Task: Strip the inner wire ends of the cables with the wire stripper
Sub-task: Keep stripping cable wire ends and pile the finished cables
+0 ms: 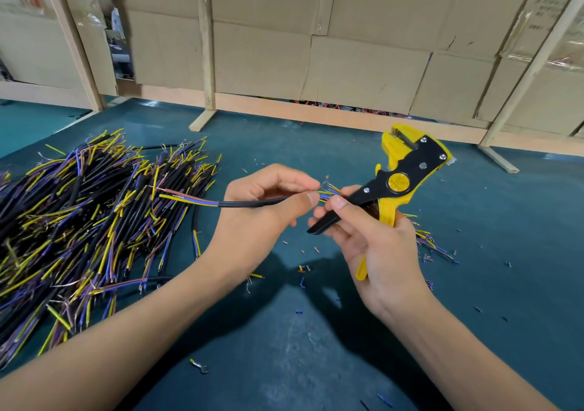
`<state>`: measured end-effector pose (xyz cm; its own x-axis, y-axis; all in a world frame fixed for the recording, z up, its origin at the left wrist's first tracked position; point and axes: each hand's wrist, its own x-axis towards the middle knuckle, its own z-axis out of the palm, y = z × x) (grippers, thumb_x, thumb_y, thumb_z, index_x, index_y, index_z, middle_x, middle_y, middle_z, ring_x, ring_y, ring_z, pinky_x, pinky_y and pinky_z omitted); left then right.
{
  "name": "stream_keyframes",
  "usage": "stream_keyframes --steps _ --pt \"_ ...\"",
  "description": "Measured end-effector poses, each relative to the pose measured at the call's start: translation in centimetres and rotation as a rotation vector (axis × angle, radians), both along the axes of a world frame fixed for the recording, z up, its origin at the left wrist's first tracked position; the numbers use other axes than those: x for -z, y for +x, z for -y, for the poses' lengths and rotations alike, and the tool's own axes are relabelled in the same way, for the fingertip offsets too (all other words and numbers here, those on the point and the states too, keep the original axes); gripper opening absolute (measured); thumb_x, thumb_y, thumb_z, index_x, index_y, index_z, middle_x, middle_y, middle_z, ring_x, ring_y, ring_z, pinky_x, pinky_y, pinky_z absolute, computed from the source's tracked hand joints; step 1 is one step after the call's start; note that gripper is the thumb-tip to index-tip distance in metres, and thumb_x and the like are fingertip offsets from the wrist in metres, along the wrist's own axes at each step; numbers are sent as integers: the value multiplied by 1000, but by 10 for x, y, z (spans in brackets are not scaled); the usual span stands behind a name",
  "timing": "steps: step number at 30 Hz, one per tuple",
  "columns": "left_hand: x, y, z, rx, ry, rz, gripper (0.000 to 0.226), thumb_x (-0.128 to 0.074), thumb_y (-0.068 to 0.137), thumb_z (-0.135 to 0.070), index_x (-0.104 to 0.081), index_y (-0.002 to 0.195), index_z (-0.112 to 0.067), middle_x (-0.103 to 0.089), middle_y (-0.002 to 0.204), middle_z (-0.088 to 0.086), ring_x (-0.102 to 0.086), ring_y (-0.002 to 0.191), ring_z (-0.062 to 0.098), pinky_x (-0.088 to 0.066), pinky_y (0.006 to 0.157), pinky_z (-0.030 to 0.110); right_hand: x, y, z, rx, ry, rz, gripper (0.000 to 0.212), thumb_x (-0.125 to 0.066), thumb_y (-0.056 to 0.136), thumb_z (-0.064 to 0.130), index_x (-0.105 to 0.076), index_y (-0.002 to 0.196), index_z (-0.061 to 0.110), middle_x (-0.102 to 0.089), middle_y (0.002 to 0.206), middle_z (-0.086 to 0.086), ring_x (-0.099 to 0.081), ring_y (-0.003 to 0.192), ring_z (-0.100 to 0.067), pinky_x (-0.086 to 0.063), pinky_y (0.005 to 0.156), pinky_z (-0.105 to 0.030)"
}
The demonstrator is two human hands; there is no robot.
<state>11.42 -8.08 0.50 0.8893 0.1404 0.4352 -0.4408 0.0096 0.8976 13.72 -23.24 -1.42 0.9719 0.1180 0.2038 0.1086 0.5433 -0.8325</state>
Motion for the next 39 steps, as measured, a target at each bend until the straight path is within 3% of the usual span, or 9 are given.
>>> stream_keyframes --steps 3,6,9,12,18,21,24,31,39 --pt "2 1 -4 -1 117 50 12 -73 87 -6 -74 90 -17 -72 80 -9 -61 64 6 -49 61 20 -3 1 2 13 10 11 13 -69 85 -8 -66 93 2 -68 79 -17 -70 73 -34 -59 76 -43" --pt "4 7 -24 107 486 186 37 -68 83 5 -70 111 -20 -65 101 -7 -64 85 21 -53 68 42 -8 4 5 16 26 4 16 -71 79 -7 -66 90 3 -67 77 -16 -70 72 -33 -60 77 -43" --pt "8 18 -43 126 885 357 74 -53 79 25 -56 136 -23 -53 118 -5 -58 94 19 -52 73 34 -13 8 11 -24 3 7 16 -69 80 -5 -64 94 2 -66 77 -16 -68 72 -36 -59 77 -46" --pt "10 25 -57 13 1074 420 75 -48 90 19 -46 145 -32 -48 120 -6 -57 94 12 -49 84 27 -15 10 16 -82 -36 3 15 -67 84 -7 -64 95 2 -64 75 -16 -65 72 -37 -58 77 -47" --pt "-1 15 -47 -150 642 415 18 -55 101 -10 -61 115 -21 -62 104 -1 -69 77 19 -55 61 43 -15 6 12 -94 -95 -20 15 -69 84 -10 -66 93 1 -61 75 -18 -64 72 -38 -58 71 -44" --pt "-8 0 -28 -141 826 562 11 -64 98 -23 -68 106 -16 -58 100 -1 -63 76 15 -53 60 34 -12 6 11 -91 -119 -5 17 -70 82 -7 -66 97 1 -63 85 -22 -66 78 -38 -57 74 -46" --pt "-8 -5 -15 -223 972 561 11 -71 94 -19 -74 104 -17 -60 99 5 -63 70 20 -54 57 37 -11 6 13 -79 -139 1 16 -69 85 -8 -66 97 3 -65 89 -19 -66 85 -37 -57 77 -46" --pt "0 1 -13 -219 878 320 7 -74 91 -12 -75 98 -12 -60 98 1 -62 69 23 -45 62 22 -6 8 10 -51 -129 6 16 -70 84 -7 -68 92 7 -63 88 -24 -67 83 -40 -58 79 -48" --pt "3 1 -9 -269 853 293 5 -61 98 -11 -64 102 -9 -52 104 1 -59 78 23 -52 68 43 -5 4 5 -113 -47 -10 22 -64 85 -10 -65 86 12 -66 78 -13 -67 78 -30 -58 79 -42"
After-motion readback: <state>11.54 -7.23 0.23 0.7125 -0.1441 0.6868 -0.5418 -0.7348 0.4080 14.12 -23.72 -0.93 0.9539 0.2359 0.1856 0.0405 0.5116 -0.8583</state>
